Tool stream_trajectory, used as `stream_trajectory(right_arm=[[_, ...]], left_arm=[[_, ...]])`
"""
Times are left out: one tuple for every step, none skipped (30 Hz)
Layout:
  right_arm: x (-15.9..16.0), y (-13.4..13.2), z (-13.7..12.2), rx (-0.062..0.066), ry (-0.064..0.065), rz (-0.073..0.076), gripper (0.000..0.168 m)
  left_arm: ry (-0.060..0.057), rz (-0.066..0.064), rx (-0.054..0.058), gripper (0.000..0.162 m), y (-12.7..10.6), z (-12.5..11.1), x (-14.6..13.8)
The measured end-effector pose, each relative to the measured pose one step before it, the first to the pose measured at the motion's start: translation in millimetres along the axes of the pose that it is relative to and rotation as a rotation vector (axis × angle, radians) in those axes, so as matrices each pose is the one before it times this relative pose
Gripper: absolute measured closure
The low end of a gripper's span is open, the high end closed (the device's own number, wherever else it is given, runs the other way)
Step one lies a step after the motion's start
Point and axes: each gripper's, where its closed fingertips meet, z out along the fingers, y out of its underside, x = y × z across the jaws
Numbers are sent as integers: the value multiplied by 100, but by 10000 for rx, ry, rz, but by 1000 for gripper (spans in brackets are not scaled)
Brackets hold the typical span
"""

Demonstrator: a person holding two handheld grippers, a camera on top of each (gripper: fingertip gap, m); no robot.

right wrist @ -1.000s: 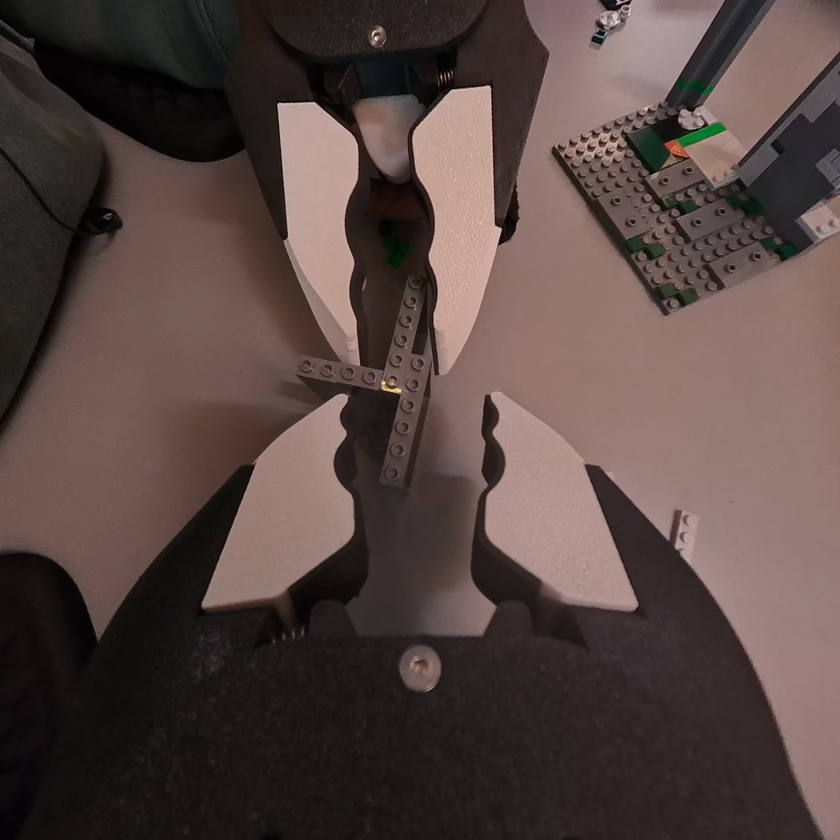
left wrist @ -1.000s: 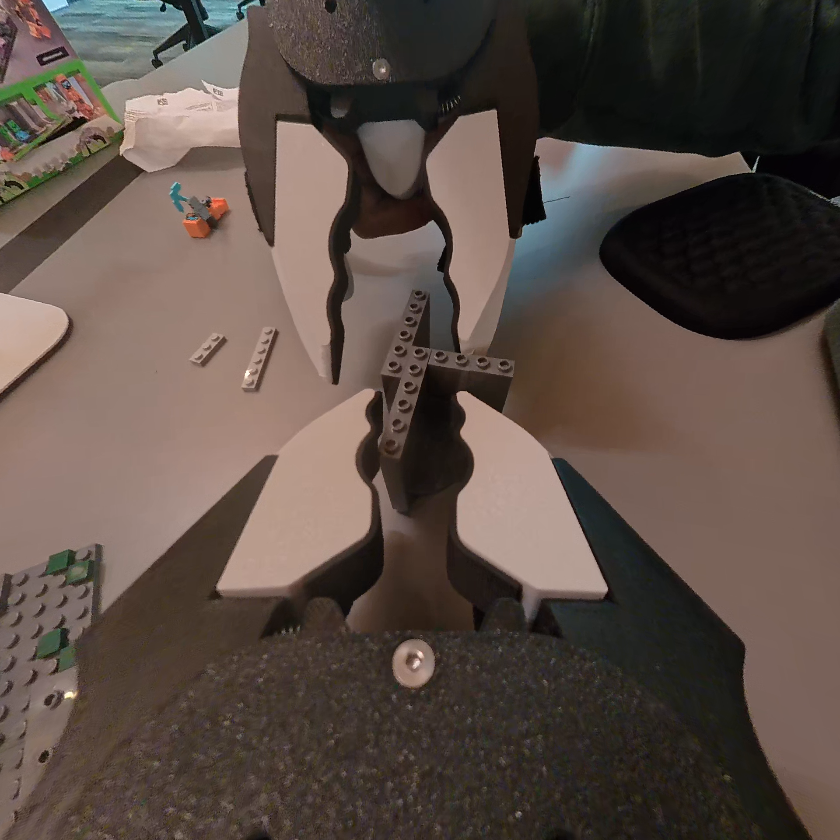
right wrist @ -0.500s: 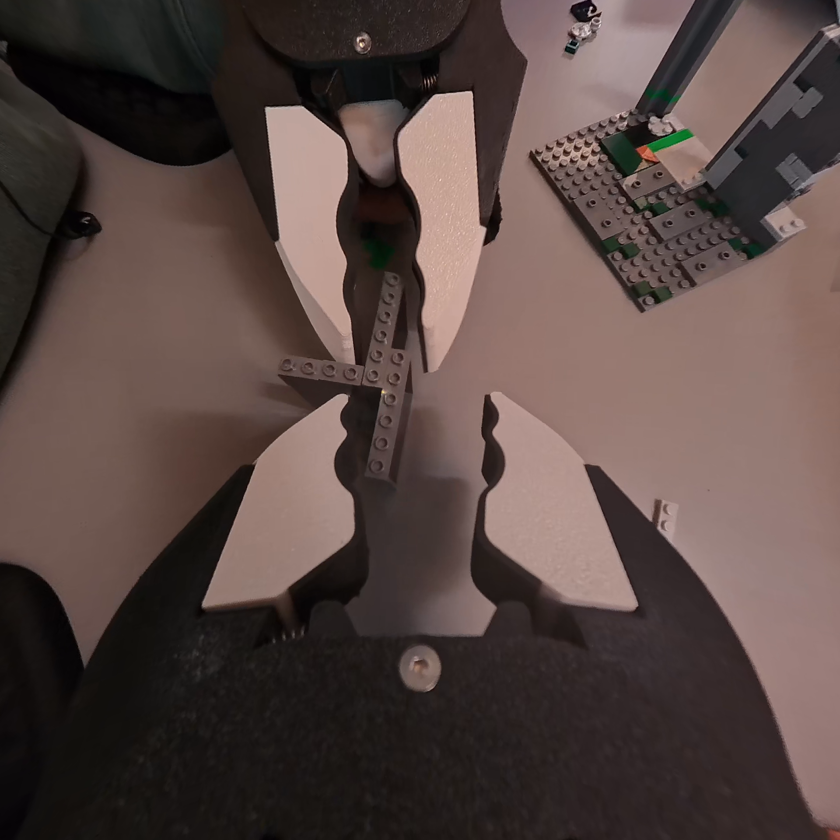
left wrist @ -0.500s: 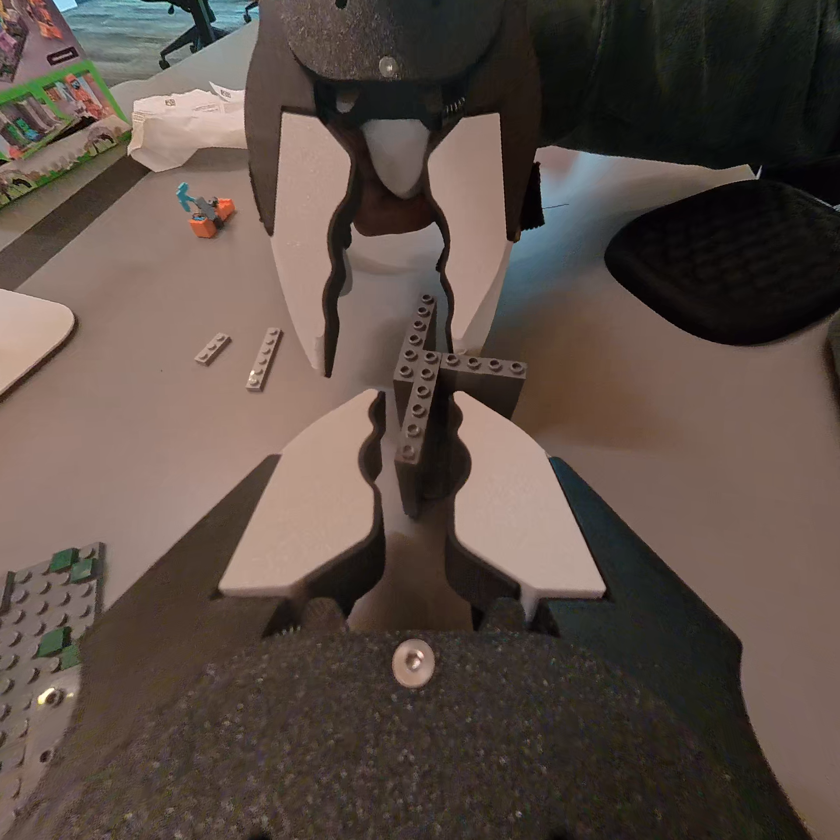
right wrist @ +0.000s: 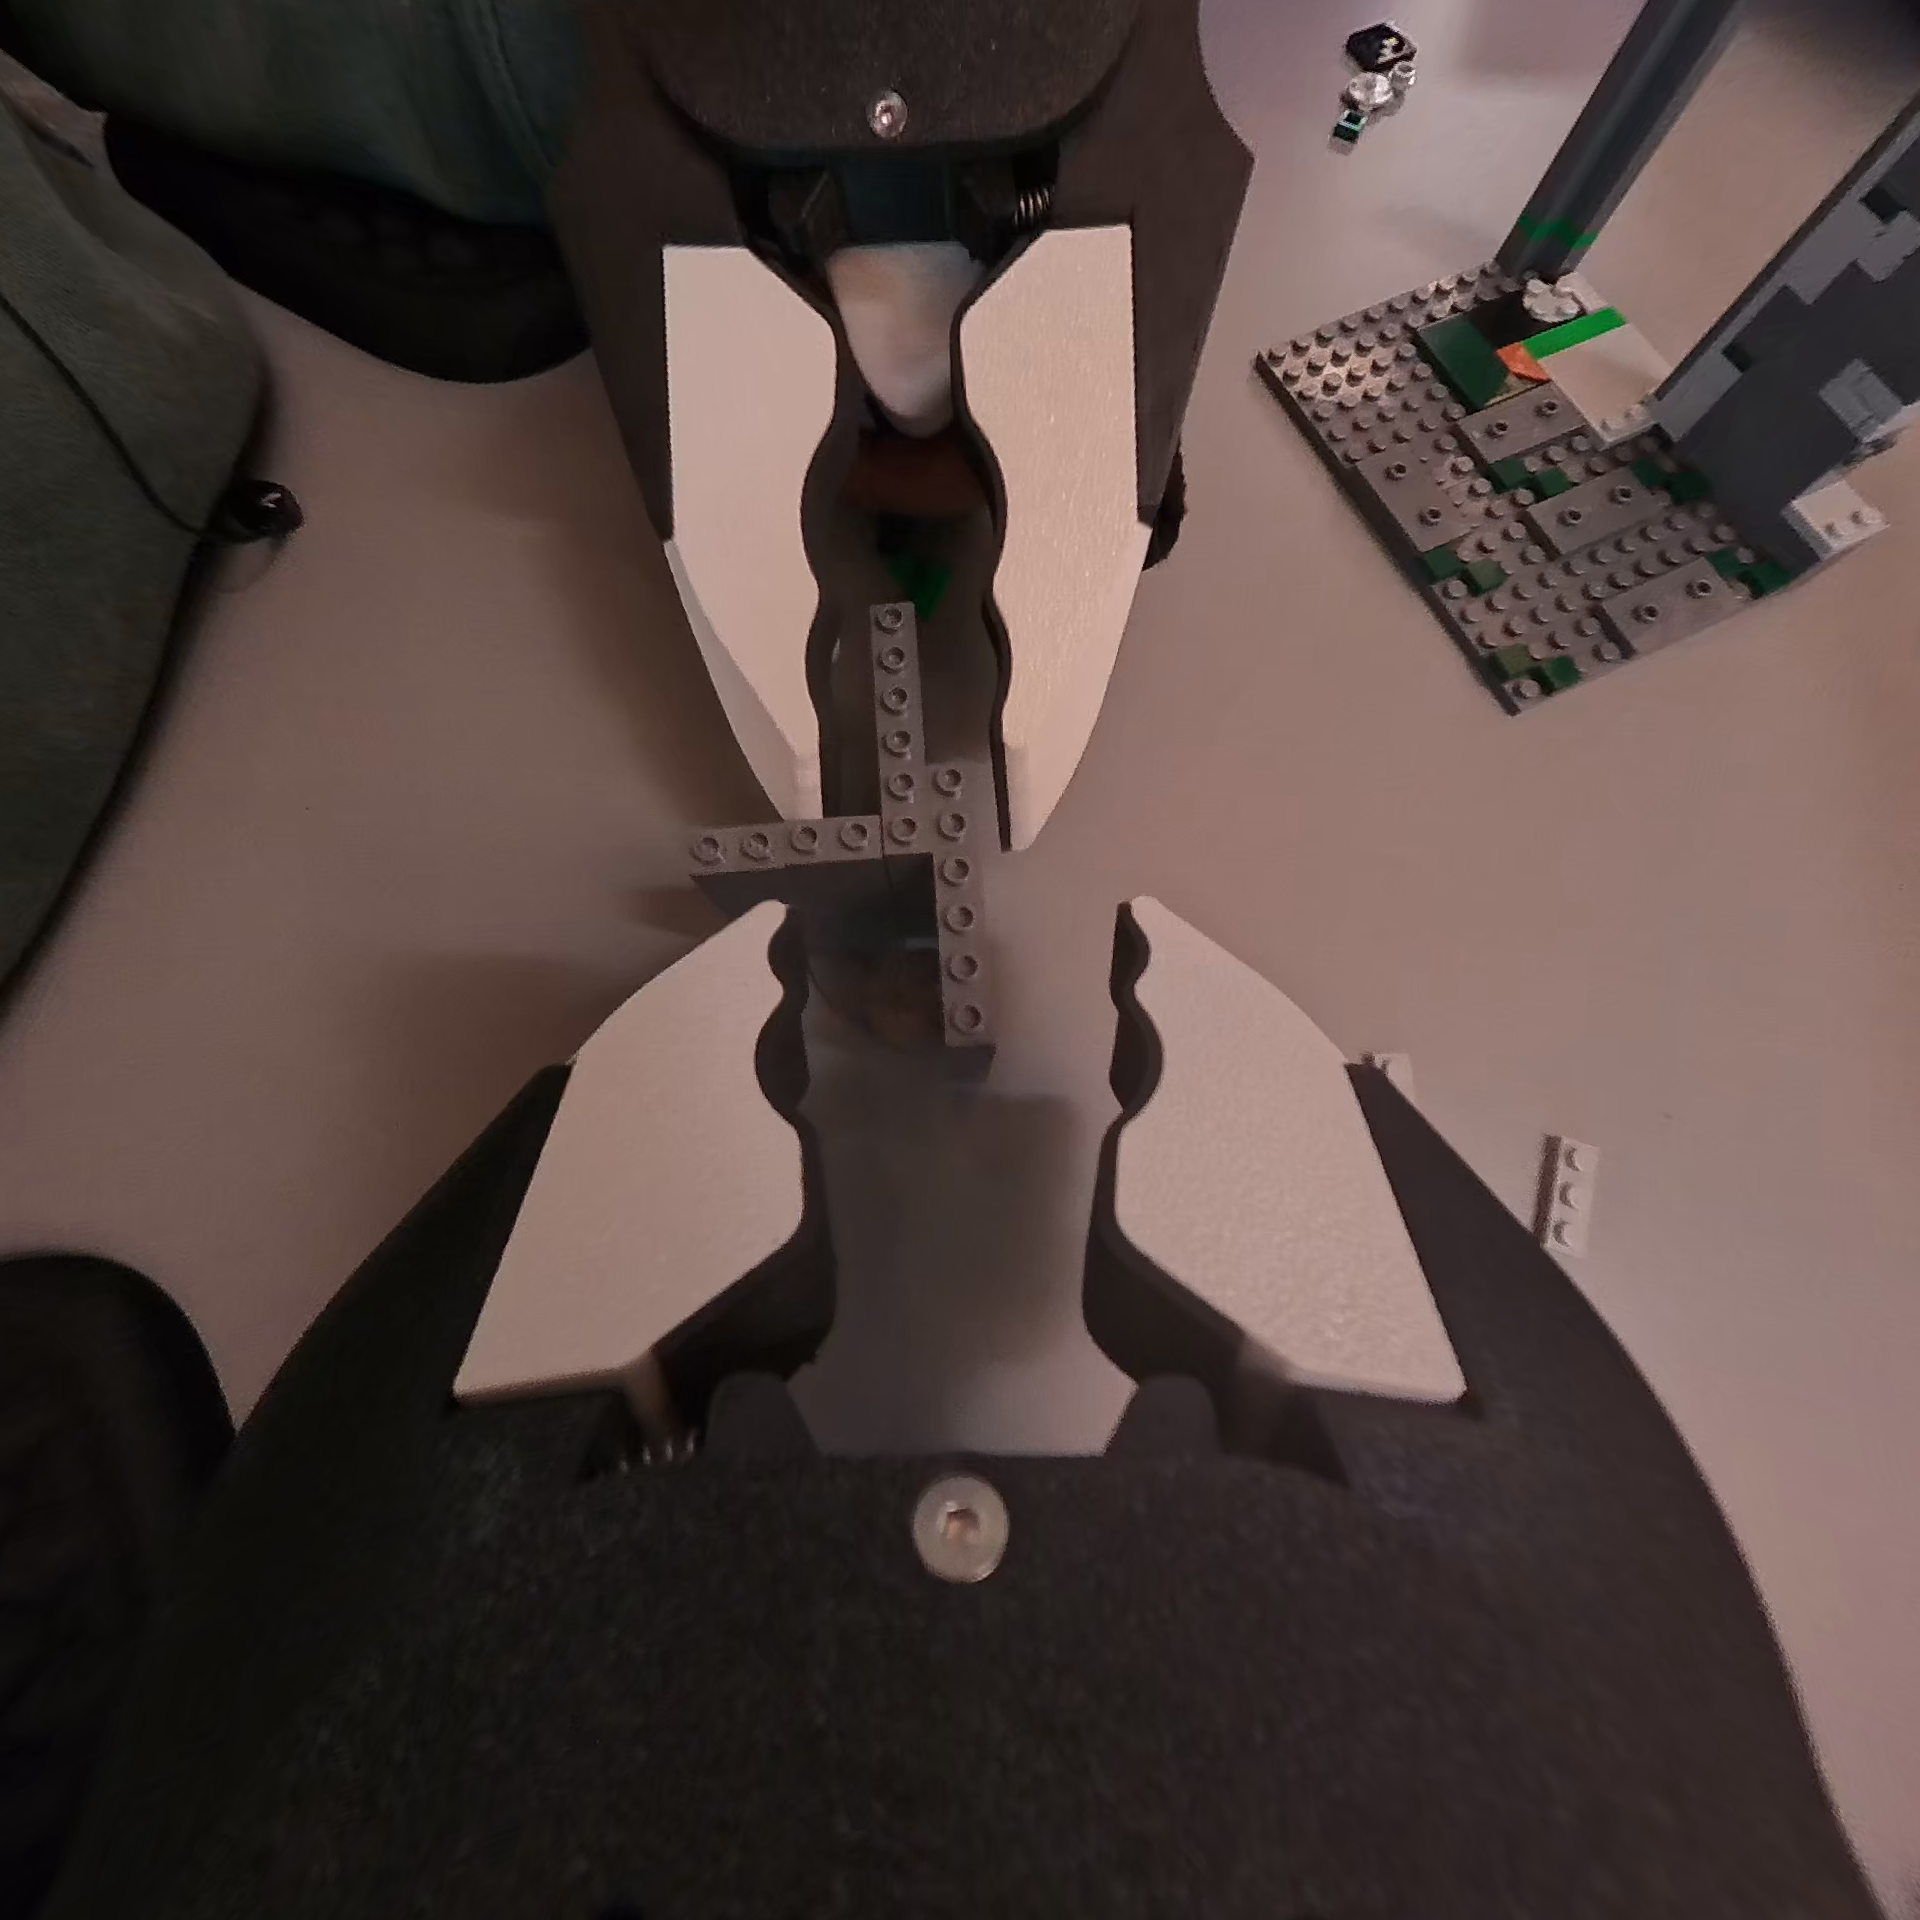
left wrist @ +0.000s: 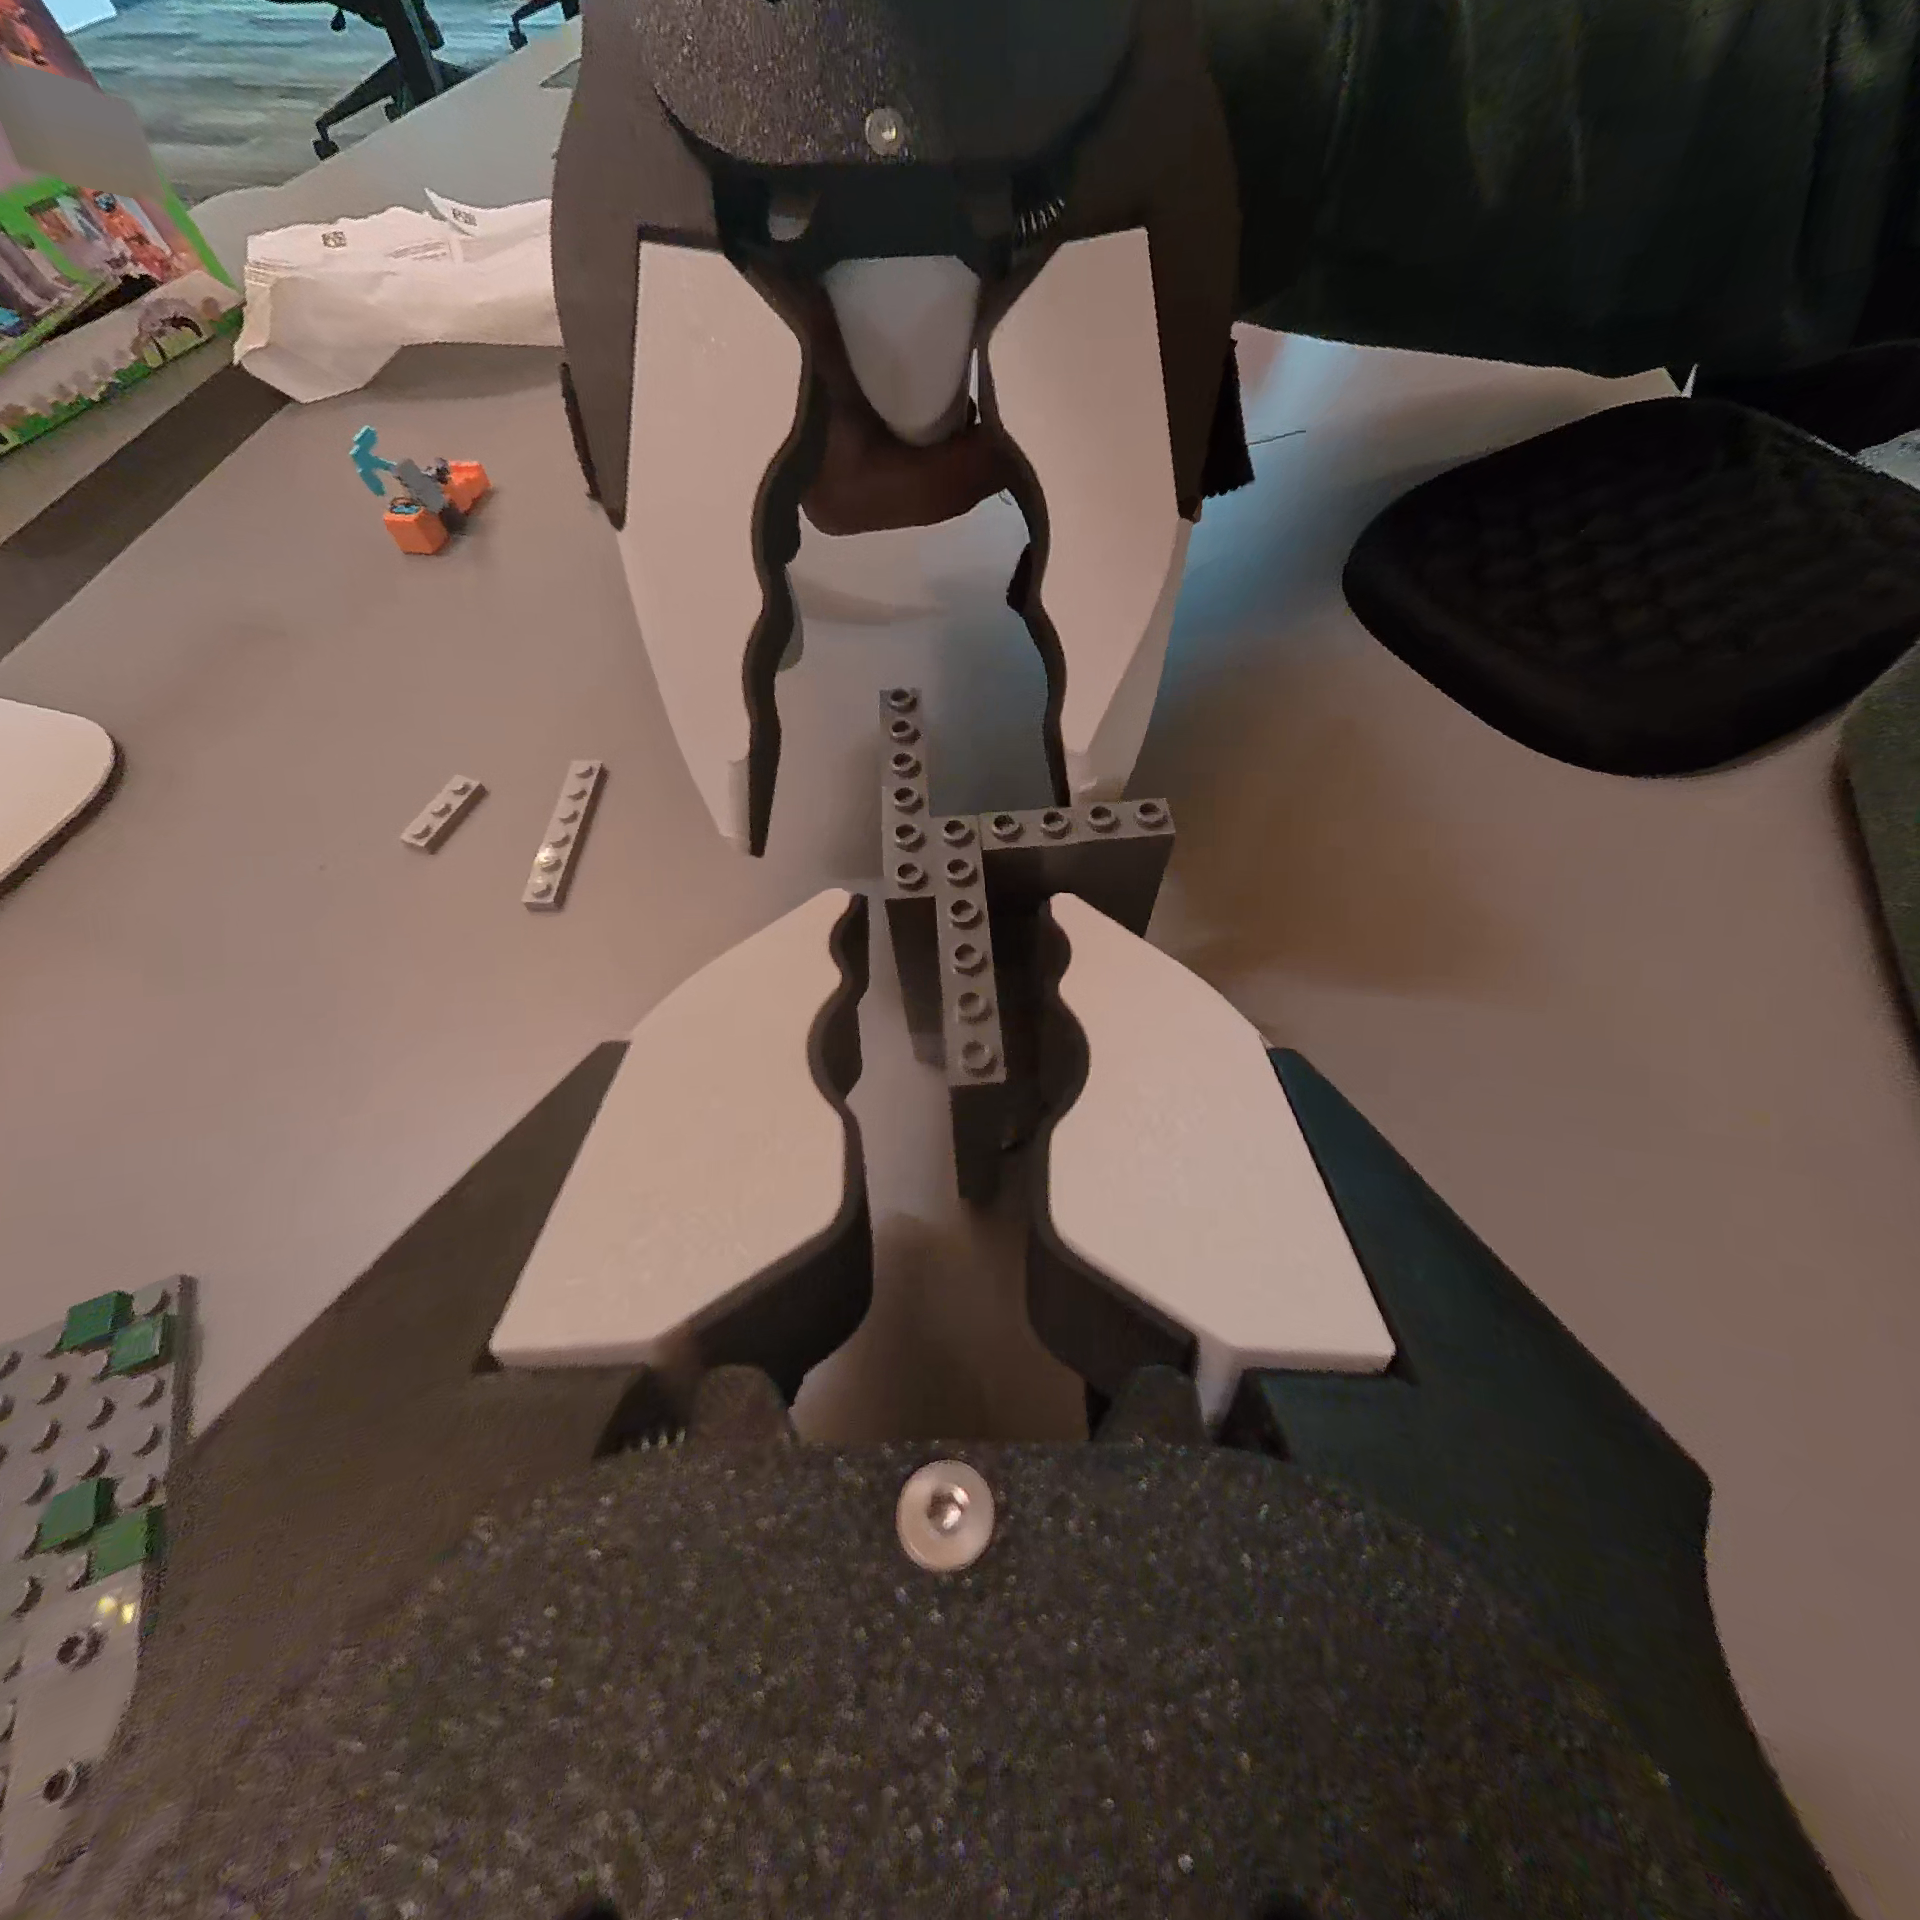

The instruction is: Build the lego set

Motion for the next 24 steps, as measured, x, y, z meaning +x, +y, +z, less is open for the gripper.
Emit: stream_trajectory(right_arm=[[-49,20,80,-16,-15,-4,111],[-46,24,59,-15,-16,-9,111],[-5,-10,39,4,2,9,110],[-2,-7,25,17,2,20,110],[-2,0,22,11,-1,16,109],[-22,12,19,-2,-4,9,109],[-1,36,-6,-5,9,5,109],[0,16,-10,9,5,12,109],[-15,11,-7,13,4,16,109],[0,14,-8,11,15,16,109],[-12,51,-8,-6,7,6,109],[-33,30,-24,-11,6,2,109],[-24,3,-28,13,8,10,109],[-22,-13,-48,25,10,12,109],[3,-1,-29,22,19,6,109],[-7,10,-21,14,11,6,109],[-15,35,-6,-5,7,7,109],[13,51,-3,-11,18,3,109],[11,61,-17,-9,11,8,109],[9,44,-47,-3,14,19,109],[1,46,-125,-3,15,23,109],[59,-27,-242,40,60,45,109],[79,-143,-389,124,101,81,109],[91,-277,-518,217,136,110,109]], left_arm=[[-10,-8,-13,132,-4,59,10],[0,2,0,132,-13,28,27],[-23,0,0,133,-14,28,-12],[-7,-3,-2,133,-11,26,11],[1,-2,-6,134,4,27,22],[-2,5,-1,134,-21,23,22],[-5,0,-1,134,-7,18,3],[6,-11,-4,134,10,10,5],[2,-1,-1,134,-12,4,2],[2,-6,7,133,0,-14,-2],[-52,-16,23,134,-26,-62,-114],[-139,-11,29,135,-24,-100,-280],[-110,-26,39,135,-45,-96,-252],[-45,-41,48,135,-77,-73,-149],[-12,-27,34,135,-49,-11,-47],[13,17,-18,135,21,40,45],[4,46,-47,135,72,59,53],[9,29,-35,135,65,50,51],[19,9,-28,135,36,3,39],[-13,2,-8,135,8,-72,-28],[-2,6,15,135,-27,-159,-38],[25,-4,33,135,-80,-226,-5],[23,-7,65,134,-156,-297,-7],[35,6,75,134,-223,-323,19]])
